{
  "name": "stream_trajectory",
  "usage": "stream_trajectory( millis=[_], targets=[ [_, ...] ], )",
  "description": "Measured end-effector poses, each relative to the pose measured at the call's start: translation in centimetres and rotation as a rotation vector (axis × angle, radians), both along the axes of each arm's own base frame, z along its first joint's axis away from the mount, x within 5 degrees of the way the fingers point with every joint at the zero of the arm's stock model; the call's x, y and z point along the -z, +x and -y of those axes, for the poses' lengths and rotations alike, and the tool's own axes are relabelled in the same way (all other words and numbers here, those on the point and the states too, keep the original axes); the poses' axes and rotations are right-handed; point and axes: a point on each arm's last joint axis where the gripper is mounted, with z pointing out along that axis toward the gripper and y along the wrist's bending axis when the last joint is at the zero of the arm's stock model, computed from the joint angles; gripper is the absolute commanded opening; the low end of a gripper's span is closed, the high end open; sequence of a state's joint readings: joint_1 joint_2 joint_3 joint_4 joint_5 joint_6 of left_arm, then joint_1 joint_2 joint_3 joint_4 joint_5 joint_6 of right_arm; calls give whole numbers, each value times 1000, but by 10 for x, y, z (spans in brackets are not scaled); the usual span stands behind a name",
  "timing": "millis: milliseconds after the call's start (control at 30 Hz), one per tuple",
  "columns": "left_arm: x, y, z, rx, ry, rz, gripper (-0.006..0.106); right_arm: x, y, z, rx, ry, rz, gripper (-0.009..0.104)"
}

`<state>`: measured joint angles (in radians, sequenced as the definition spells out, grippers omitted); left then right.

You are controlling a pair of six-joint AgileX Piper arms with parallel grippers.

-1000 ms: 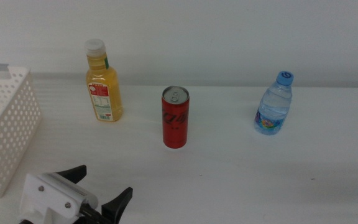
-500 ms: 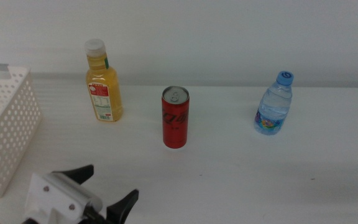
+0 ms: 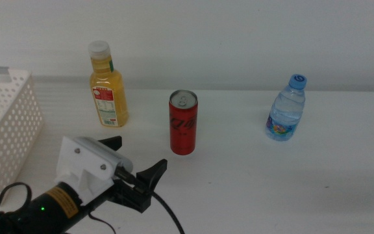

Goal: Use arms to grab the bottles and put them into the dustbin to the left of the table.

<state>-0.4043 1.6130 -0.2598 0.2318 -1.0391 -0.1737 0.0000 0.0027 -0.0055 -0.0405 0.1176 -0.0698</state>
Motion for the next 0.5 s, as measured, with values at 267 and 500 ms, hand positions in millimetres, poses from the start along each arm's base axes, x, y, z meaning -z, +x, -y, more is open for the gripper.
stream_trajectory(
  millis=[267, 500],
  targets=[
    [10, 14, 24, 10, -8, -31, 94, 0, 0, 0, 0, 0, 0, 82],
    [17, 32, 45, -3, -17, -23, 94, 0, 0, 0, 0, 0, 0, 82]
  ],
)
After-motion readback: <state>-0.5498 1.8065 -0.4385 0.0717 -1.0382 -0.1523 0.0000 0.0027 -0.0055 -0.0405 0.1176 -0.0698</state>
